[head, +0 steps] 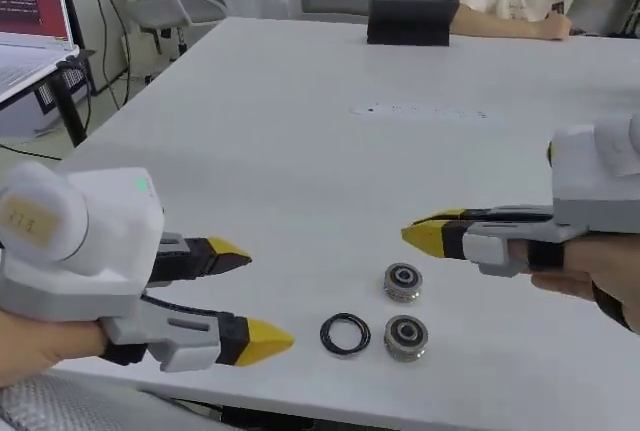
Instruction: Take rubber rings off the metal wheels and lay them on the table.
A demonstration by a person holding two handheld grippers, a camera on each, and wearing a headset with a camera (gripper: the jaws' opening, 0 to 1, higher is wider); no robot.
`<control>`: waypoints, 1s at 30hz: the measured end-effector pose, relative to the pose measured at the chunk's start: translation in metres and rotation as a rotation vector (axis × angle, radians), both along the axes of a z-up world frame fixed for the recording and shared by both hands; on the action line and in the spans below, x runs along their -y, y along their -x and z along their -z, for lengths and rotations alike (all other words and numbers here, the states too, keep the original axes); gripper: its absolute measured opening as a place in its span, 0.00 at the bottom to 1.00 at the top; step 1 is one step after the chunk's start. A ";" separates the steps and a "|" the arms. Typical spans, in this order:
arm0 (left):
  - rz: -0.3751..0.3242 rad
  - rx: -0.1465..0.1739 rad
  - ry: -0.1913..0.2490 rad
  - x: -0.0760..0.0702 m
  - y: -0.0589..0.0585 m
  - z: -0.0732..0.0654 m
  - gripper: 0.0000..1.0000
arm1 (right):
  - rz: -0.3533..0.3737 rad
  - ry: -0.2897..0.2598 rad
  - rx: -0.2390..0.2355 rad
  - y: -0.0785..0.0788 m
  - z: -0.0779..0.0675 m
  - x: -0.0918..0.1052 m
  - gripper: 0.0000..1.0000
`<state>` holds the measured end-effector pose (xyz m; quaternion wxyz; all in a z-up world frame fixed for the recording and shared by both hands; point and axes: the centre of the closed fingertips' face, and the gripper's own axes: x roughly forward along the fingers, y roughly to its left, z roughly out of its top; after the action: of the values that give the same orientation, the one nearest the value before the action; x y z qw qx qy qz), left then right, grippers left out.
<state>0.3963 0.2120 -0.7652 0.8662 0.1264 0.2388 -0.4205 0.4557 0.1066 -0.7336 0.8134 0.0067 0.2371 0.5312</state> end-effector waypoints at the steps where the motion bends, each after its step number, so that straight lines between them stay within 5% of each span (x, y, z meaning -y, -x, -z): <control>1: 0.000 0.000 0.002 0.000 0.000 0.000 0.53 | -0.003 -0.002 0.003 0.001 -0.001 0.001 0.15; 12: 0.001 0.001 0.032 0.003 0.002 -0.005 0.56 | -0.032 -0.052 0.091 0.025 -0.026 0.022 0.35; 20: 0.018 -0.014 0.060 0.010 0.007 -0.007 0.71 | 0.013 0.036 0.114 0.038 -0.008 0.063 0.48; 26: 0.018 -0.012 0.103 0.011 0.007 -0.012 0.77 | 0.075 0.044 0.114 0.042 -0.004 0.086 0.58; 30: 0.008 -0.033 0.090 0.005 0.005 -0.006 0.87 | 0.101 0.068 0.102 0.048 0.006 0.098 0.64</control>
<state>0.3912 0.2068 -0.7591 0.8652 0.0814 0.2332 -0.4364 0.4073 0.0084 -0.7397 0.8499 -0.0359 0.2126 0.4807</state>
